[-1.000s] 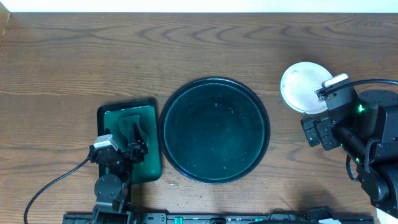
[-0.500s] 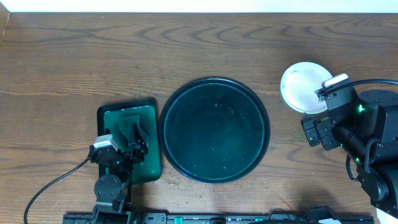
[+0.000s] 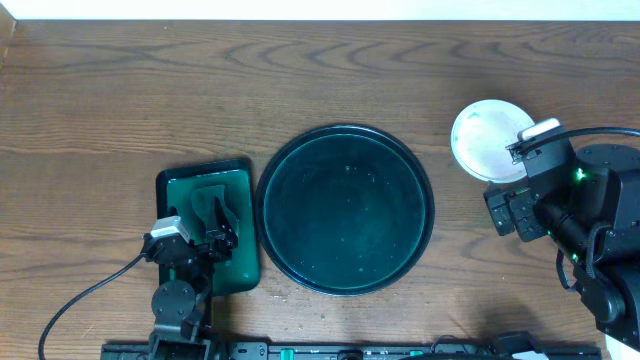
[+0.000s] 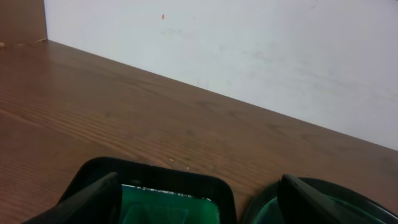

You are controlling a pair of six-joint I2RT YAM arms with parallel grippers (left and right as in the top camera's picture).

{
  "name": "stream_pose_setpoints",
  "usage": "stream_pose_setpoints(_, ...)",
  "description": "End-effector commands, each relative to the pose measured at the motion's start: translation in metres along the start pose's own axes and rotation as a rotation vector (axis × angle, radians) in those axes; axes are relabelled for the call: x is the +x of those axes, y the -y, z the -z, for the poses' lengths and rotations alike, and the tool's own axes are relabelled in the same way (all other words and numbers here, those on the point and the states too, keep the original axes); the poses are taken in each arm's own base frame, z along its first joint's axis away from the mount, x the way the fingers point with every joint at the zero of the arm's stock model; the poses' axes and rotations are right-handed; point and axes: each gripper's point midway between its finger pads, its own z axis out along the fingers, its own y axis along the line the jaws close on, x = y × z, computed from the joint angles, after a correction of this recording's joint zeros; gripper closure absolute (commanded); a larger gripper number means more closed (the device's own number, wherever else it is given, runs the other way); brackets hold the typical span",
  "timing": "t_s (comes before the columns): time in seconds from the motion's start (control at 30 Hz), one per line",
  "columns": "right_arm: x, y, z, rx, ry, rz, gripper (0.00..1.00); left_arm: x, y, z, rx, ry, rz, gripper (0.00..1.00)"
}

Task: Clean dirty plates on tray and stack at the side

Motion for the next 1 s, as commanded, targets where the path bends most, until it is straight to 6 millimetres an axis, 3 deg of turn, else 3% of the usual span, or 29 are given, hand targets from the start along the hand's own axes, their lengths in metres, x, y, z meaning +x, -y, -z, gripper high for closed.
stream_pose_setpoints(0.0,-0.004,0.0,0.005,0.004,0.016,0.016,0.01,0.014,-0.009,0.0,-0.04,-0.044,-0.026,0.2)
stream_pose_setpoints(0.33,-0.004,0.001,0.005,0.014,0.02,0.034,0.01,0.014,-0.009,0.0,-0.04,-0.044,-0.026,0.2)
stream_pose_setpoints(0.43,-0.013,0.001,0.008,0.011,0.077,0.027,0.01,0.014,-0.009,0.0,-0.04,-0.044,-0.026,0.2)
stream_pose_setpoints(0.73,-0.043,-0.022,0.014,-0.057,0.443,0.024,0.01,0.014,-0.009,0.0,-0.04,-0.044,-0.026,0.2)
stream_pose_setpoints(0.97,-0.035,-0.043,0.004,-0.064,0.726,0.049,0.01,0.014,-0.009,0.0,-0.04,-0.044,-0.026,0.2)
